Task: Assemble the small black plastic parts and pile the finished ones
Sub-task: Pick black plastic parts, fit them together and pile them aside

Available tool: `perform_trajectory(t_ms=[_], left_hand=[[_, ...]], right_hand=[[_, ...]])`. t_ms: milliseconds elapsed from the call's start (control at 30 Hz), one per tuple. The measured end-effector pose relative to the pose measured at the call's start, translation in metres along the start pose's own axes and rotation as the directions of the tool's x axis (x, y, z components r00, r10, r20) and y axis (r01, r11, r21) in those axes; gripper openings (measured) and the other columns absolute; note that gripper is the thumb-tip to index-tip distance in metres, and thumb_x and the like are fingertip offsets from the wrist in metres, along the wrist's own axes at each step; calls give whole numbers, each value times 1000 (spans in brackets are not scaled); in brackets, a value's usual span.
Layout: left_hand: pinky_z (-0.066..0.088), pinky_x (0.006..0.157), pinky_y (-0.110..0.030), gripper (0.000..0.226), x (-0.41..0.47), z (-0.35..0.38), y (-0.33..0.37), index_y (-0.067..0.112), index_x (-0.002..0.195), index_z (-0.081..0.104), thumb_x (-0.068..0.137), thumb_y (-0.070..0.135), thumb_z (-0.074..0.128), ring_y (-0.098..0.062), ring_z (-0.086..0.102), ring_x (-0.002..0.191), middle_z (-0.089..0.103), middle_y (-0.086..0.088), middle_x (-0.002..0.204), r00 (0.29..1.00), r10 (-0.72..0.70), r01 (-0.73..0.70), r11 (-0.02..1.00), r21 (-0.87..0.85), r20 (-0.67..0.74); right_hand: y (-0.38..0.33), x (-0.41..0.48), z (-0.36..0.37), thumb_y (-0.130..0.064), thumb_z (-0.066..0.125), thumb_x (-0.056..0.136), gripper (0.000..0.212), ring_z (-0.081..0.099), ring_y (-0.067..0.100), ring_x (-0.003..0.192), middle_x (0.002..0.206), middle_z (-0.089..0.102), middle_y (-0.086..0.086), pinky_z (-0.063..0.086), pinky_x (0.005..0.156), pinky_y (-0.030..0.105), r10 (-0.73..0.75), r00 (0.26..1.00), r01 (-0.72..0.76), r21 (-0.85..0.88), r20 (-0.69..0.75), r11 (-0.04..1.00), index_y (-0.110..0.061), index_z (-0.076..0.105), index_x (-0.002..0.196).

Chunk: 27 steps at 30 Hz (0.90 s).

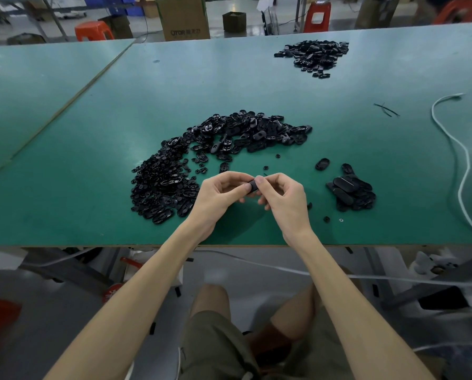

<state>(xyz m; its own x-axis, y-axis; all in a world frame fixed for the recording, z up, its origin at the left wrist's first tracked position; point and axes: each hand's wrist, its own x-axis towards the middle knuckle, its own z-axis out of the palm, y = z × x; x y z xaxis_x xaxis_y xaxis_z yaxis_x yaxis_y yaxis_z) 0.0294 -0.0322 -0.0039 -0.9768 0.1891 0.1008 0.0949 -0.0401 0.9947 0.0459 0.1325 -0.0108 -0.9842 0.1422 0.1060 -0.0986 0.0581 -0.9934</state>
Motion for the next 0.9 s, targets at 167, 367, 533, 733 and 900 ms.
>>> perform_trajectory(t_ms=[167, 367, 533, 733, 900], left_hand=[[56, 75, -23, 15, -2, -1, 0, 5, 108, 74, 93, 4, 72, -17, 72, 91, 78, -8, 101, 1000, 0, 0, 1000, 7, 0], [56, 77, -23, 11, -3, 1, 0, 2, 102, 72, 93, -4, 69, -15, 69, 79, 77, -8, 93, 999, -12, 13, 999, 44, -36], [58, 79, -27, 15, -3, 5, 2, 4, 93, 71, 90, -10, 67, -18, 71, 85, 77, -17, 99, 996, 4, 4, 996, 93, -85], [60, 79, -28, 17, -3, 6, 2, 6, 92, 71, 89, -10, 67, -17, 72, 82, 77, -16, 96, 994, 20, -5, 991, 137, -108], [57, 81, -25, 13, -4, 2, 0, 2, 104, 75, 91, -1, 73, -18, 71, 82, 78, -13, 98, 997, 19, -12, 995, 101, -71]], right_hand=[[0, -1, 0, -26, 70, 99, 18, 65, 8, 63, 78, 77, 1, 50, 57, 22, -1, 1000, 1, -5, 15, 1000, -12, 72, 88], [-2, -3, 1, -25, 71, 98, 17, 65, 7, 61, 77, 78, 1, 49, 56, 22, -4, 999, 5, -31, 40, 1000, -10, 72, 89], [-3, -3, 1, -21, 71, 98, 16, 64, 6, 61, 75, 76, -2, 50, 58, 22, -8, 998, 14, -98, 57, 995, -9, 71, 88], [-3, -2, 3, -22, 70, 99, 15, 64, 4, 60, 71, 72, -8, 50, 61, 23, -9, 999, 17, -150, 51, 989, -12, 71, 87], [-1, -1, 3, -21, 67, 101, 15, 64, 5, 60, 74, 76, 0, 51, 57, 23, -12, 1000, 13, -105, 3, 994, -12, 69, 88]])
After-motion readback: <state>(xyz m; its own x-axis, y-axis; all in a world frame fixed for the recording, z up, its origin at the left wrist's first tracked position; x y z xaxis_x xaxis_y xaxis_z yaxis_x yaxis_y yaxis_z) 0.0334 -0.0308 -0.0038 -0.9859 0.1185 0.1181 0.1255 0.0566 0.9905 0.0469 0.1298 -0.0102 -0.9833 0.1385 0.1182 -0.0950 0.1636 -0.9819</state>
